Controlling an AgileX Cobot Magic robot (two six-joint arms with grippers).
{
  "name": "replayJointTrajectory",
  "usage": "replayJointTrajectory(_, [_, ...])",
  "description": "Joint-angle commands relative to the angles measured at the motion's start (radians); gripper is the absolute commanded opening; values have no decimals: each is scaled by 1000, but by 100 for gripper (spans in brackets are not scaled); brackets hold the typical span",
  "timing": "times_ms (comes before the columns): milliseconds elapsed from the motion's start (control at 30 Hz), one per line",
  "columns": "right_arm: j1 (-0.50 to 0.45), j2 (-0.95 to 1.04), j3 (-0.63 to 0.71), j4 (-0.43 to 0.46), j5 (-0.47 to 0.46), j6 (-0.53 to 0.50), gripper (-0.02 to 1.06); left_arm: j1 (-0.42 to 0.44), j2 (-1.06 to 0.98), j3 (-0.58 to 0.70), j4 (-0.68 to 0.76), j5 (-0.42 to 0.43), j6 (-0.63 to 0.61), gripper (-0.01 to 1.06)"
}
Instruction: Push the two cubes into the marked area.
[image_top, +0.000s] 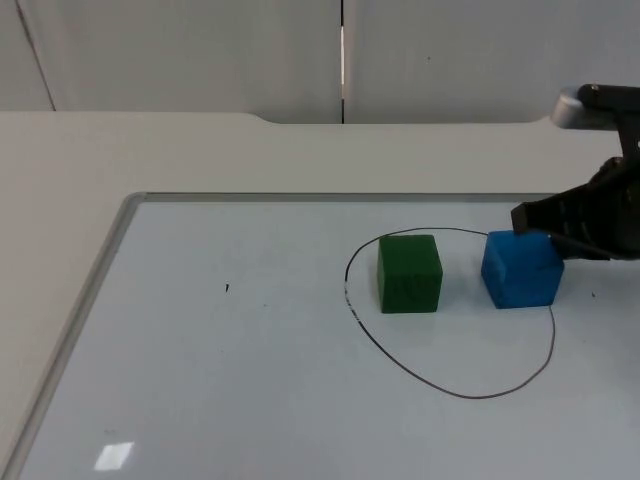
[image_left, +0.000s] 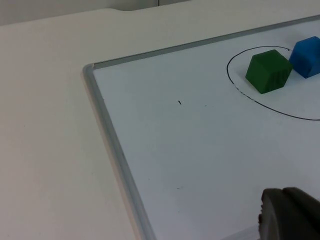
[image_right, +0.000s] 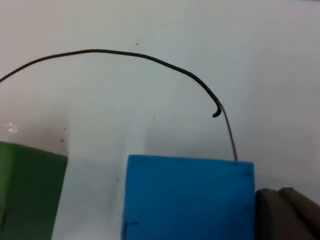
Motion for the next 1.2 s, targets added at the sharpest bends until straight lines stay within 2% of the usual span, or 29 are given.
replayJointTrajectory(0, [6, -1, -3, 14, -14, 6, 0, 2, -3, 6, -8, -13, 3, 0])
replayJointTrajectory(433, [64, -1, -3, 19, -28, 13, 0, 2, -3, 6, -8, -13, 3, 0])
replayJointTrajectory(900, [64, -1, -3, 11, -28, 13, 0, 2, -3, 6, -8, -13, 3, 0])
replayJointTrajectory(1167, [19, -18, -3, 11, 2, -8, 0, 2, -3, 6, -8, -13, 3, 0])
